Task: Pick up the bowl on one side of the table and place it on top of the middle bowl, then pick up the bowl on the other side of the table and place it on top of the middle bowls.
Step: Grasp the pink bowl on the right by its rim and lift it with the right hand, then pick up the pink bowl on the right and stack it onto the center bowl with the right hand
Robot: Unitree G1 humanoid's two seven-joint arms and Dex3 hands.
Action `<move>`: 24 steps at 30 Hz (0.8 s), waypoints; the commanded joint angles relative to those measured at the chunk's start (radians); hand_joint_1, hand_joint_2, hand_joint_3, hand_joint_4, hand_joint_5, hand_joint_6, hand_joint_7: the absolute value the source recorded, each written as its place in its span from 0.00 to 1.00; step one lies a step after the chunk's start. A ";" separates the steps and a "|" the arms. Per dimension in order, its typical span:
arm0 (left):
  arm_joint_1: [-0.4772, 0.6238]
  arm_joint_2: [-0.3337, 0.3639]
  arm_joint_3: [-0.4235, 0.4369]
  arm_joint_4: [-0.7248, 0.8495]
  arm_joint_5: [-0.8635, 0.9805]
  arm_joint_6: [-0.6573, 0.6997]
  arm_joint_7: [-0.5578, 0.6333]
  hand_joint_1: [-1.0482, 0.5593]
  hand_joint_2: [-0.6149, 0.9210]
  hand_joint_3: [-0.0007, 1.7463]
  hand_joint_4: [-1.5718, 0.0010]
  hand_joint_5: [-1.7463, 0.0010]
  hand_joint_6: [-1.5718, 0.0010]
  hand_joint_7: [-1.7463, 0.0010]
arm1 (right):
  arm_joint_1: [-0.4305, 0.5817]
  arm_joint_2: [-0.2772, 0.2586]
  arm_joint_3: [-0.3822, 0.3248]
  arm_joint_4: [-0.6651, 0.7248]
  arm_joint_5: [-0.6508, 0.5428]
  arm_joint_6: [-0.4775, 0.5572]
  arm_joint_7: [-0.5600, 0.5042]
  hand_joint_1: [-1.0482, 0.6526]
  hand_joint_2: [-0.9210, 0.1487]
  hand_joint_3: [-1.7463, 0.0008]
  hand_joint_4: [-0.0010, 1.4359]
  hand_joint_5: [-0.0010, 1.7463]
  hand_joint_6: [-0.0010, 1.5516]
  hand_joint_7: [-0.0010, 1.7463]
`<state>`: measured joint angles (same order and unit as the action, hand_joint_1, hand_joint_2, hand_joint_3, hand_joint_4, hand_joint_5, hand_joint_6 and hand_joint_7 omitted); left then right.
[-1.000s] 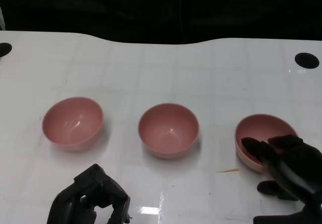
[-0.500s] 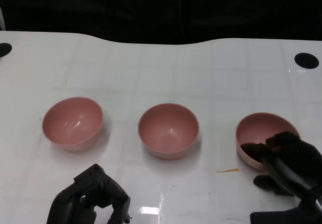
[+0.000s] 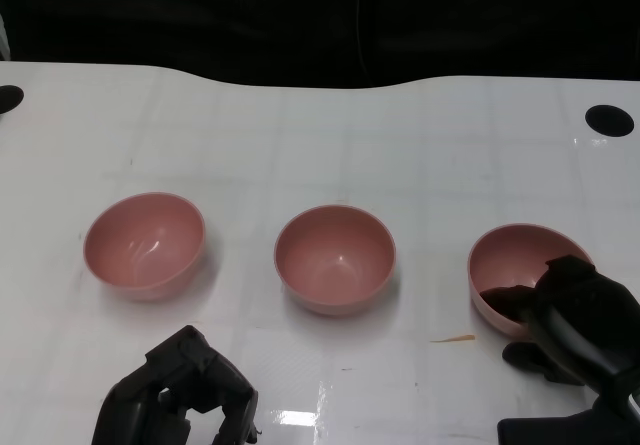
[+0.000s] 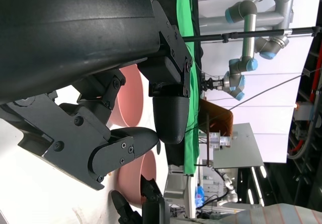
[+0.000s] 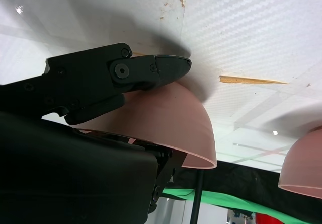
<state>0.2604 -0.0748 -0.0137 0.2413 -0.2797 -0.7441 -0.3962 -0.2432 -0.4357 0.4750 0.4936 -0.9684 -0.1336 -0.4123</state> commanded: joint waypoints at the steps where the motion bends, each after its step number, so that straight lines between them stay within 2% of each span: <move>1: 0.005 0.007 0.004 -0.006 0.005 0.001 0.006 0.53 0.78 0.59 0.46 0.02 0.47 0.15 | 0.012 -0.007 0.013 0.023 0.011 0.000 0.017 0.35 0.00 0.84 0.32 0.58 0.53 0.06; 14: 0.005 0.007 0.004 -0.006 0.005 0.001 0.006 0.53 0.78 0.60 0.46 0.02 0.47 0.15 | 0.011 -0.008 0.015 0.023 0.013 0.001 0.016 0.35 0.00 0.84 0.32 0.59 0.53 0.05; 15: 0.004 0.006 0.003 -0.006 0.007 0.002 0.008 0.53 0.78 0.60 0.46 0.02 0.47 0.15 | 0.019 -0.008 -0.020 -0.031 0.047 -0.061 -0.062 0.36 0.01 0.79 0.39 0.67 0.60 0.09; 16: 0.002 0.006 0.003 -0.003 0.007 0.001 0.007 0.53 0.78 0.60 0.46 0.02 0.47 0.15 | 0.029 -0.009 -0.051 -0.090 0.077 -0.107 -0.113 0.39 0.12 0.58 0.50 0.83 0.56 0.48; 17: 0.000 0.006 0.004 0.000 0.006 -0.001 0.006 0.53 0.78 0.59 0.45 0.02 0.47 0.15 | 0.037 -0.010 -0.074 -0.134 0.101 -0.141 -0.145 0.40 0.20 0.44 0.58 0.93 0.48 0.79; 18: -0.002 0.005 0.004 0.003 0.005 -0.002 0.005 0.53 0.78 0.59 0.45 0.02 0.47 0.16 | 0.044 -0.011 -0.088 -0.162 0.115 -0.163 -0.161 0.41 0.23 0.40 0.61 0.96 0.45 0.89; 20: -0.003 0.004 0.004 0.004 0.003 0.000 0.004 0.53 0.79 0.59 0.45 0.02 0.46 0.16 | 0.050 -0.013 -0.098 -0.180 0.119 -0.174 -0.159 0.42 0.26 0.36 0.63 0.99 0.43 0.97; 24: -0.004 0.005 0.006 0.005 0.002 0.003 0.004 0.53 0.79 0.58 0.45 0.02 0.46 0.16 | 0.059 -0.013 -0.116 -0.224 0.120 -0.179 -0.144 0.42 0.28 0.35 0.63 1.00 0.42 1.00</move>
<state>0.2533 -0.0775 -0.0120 0.2420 -0.2800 -0.7434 -0.3962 -0.1975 -0.4376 0.3795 0.2854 -0.8587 -0.3104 -0.5615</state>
